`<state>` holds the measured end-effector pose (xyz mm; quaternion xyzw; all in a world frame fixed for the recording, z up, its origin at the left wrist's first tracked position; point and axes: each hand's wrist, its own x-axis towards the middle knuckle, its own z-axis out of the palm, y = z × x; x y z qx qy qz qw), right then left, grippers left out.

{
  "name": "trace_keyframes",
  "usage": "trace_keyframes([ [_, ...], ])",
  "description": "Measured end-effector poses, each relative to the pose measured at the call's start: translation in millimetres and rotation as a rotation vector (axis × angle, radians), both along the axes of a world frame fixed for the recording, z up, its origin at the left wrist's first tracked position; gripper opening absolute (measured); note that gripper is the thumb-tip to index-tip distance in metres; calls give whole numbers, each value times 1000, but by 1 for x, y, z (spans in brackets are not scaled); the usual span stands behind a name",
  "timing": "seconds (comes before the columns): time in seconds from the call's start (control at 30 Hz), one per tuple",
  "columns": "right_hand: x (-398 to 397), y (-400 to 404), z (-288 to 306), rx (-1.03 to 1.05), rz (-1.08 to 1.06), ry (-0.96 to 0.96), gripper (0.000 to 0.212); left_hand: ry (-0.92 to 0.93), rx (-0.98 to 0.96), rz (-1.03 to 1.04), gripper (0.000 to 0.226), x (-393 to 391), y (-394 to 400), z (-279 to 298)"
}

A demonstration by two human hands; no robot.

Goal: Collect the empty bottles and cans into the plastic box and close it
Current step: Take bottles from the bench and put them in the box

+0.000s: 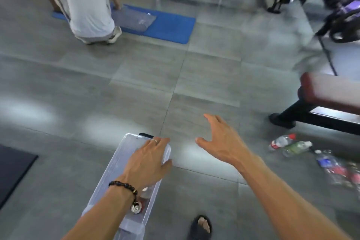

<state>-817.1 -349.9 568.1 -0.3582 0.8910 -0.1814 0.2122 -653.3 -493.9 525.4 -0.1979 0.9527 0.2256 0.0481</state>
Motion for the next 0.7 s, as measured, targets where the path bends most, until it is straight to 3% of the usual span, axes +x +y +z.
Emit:
trace_keyframes([
  [0.3,-81,199,147,-38,-308,133,76,76,-8,-317,57,-140,158,148],
  [0.7,-237,509,210,-48,-621,160,76,62,34,-606,60,-342,436,206],
])
